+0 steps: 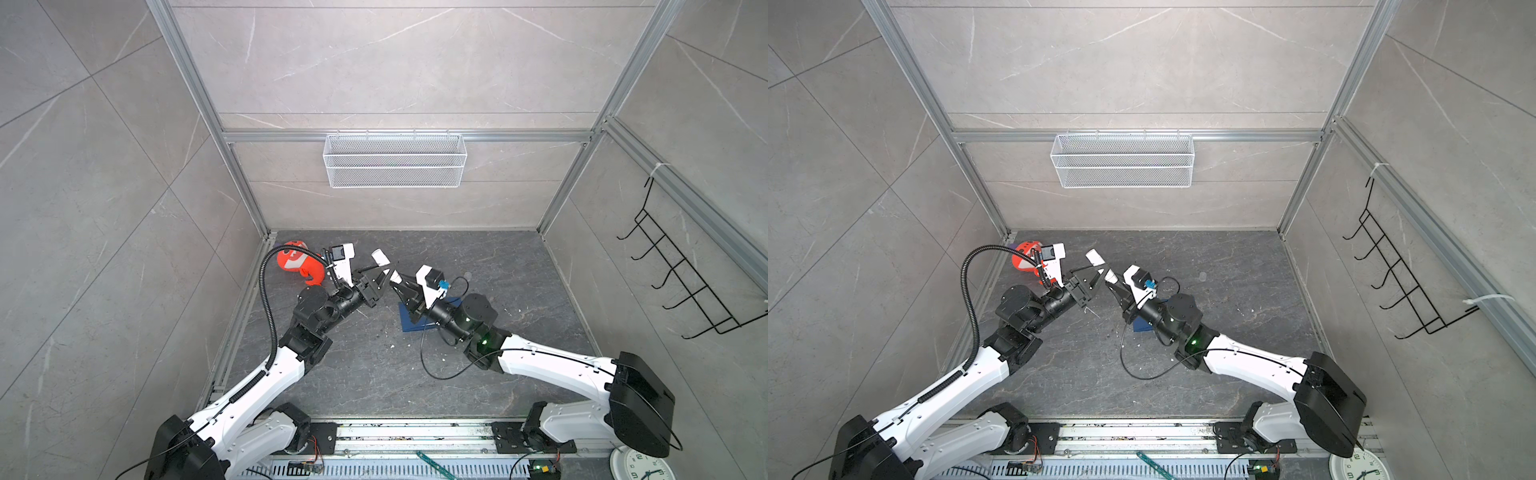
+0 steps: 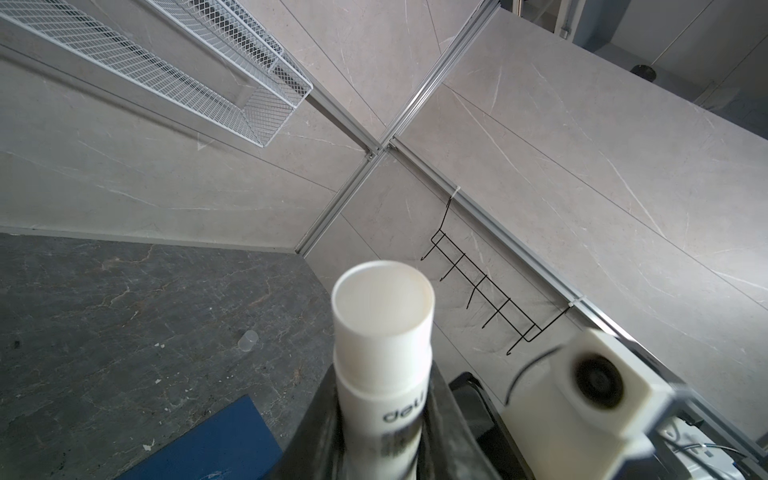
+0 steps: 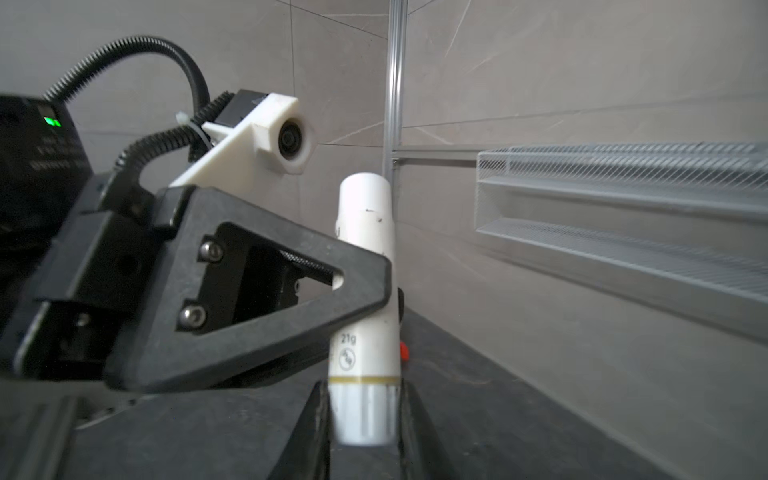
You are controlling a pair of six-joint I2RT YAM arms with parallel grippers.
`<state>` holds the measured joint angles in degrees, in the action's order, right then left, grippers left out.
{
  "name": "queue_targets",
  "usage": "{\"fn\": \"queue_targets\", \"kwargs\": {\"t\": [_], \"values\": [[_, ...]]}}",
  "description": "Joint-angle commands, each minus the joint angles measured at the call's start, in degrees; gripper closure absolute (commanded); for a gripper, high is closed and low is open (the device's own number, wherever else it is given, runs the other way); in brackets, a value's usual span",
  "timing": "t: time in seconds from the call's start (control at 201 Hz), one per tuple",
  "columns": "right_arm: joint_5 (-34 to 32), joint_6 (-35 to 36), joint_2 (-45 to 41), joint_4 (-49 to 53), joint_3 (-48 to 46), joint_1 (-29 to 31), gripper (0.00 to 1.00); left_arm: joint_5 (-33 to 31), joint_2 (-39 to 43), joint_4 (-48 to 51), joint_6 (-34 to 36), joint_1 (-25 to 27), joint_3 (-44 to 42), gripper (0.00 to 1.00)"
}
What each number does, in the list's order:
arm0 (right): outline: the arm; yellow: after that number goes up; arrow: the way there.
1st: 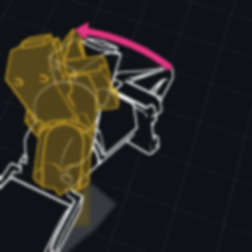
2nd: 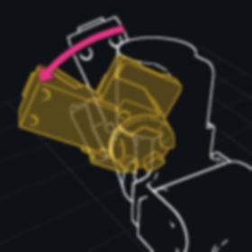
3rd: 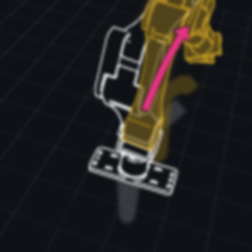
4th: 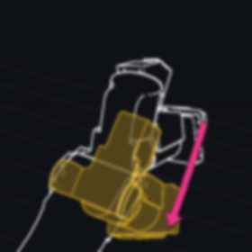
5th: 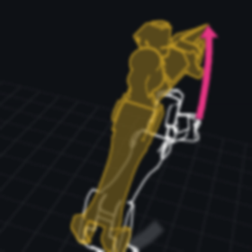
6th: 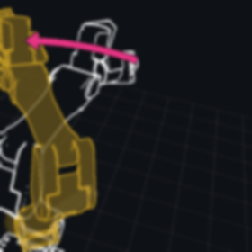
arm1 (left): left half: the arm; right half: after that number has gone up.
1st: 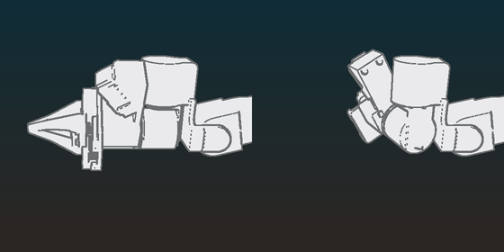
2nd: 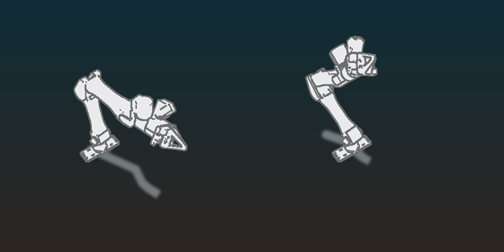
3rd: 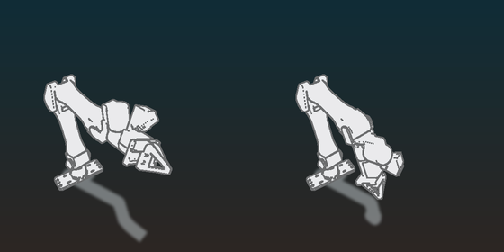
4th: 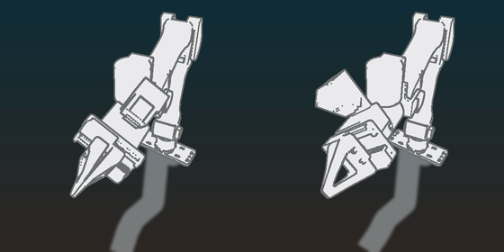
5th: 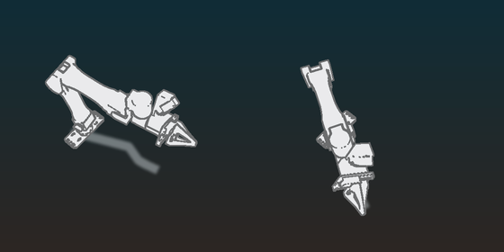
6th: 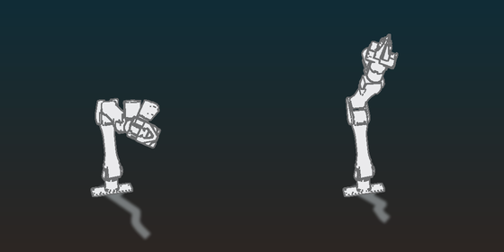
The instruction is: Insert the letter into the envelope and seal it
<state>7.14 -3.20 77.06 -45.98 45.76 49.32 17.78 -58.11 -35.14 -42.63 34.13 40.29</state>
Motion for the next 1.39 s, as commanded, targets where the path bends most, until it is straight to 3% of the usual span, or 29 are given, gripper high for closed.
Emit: {"fn": "queue_targets", "kwargs": {"t": [0.0,0.1,0.199,0.304,0.393,0.503,0.608,0.697,0.772,0.852,0.971,1.081,1.389], "values": [[15.8,-24.8,0.2,-1.7,4.9,-6.5,1.00,3.1,1.6,-1.1,4.0,0.3,1.1,1.00],[22.2,-36.0,3.3,-9.5,5.3,-8.8,1.00,4.6,1.5,-2.2,4.6,0.3,1.0,1.00],[24.3,-44.7,6.2,-18.2,5.0,-10.1,1.00,5.6,1.3,-2.9,4.9,0.3,1.0,1.00],[24.9,-47.7,7.9,-21.6,5.2,-10.7,1.00,5.7,1.1,-3.1,4.8,0.3,1.1,1.00],[25.5,-45.8,7.9,-19.4,5.8,-10.7,1.00,5.6,1.0,-3.1,4.3,0.3,1.3,1.00],[23.6,-36.5,4.7,-11.8,5.6,-10.0,1.00,2.9,0.8,-2.4,2.1,0.3,1.2,1.00],[15.4,-19.9,-0.8,0.7,5.2,-7.0,0.74,-0.2,0.6,-2.4,-1.6,0.3,1.2,1.00],[0.7,1.1,-5.1,10.9,4.5,0.1,0.53,-1.4,0.2,-2.4,-4.1,0.3,1.7,1.00],[-9.5,12.9,-6.2,9.1,2.6,4.9,0.38,-2.0,0.1,-2.1,-5.0,0.3,2.2,1.00],[-17.0,21.4,-5.8,3.1,0.0,8.2,0.31,-2.5,0.1,-2.2,-5.5,0.3,2.2,1.00],[-26.9,32.3,-2.9,-7.3,-2.8,12.5,0.30,-3.0,0.6,-2.1,-5.7,0.3,1.9,1.00],[-32.5,38.9,0.3,-13.9,-2.9,15.1,0.36,-3.4,1.0,-1.9,-5.7,0.3,1.5,1.00],[-41.0,41.6,5.4,-19.1,-0.1,16.1,0.54,-3.6,1.2,-1.8,-5.7,0.3,1.3,1.00]]}}
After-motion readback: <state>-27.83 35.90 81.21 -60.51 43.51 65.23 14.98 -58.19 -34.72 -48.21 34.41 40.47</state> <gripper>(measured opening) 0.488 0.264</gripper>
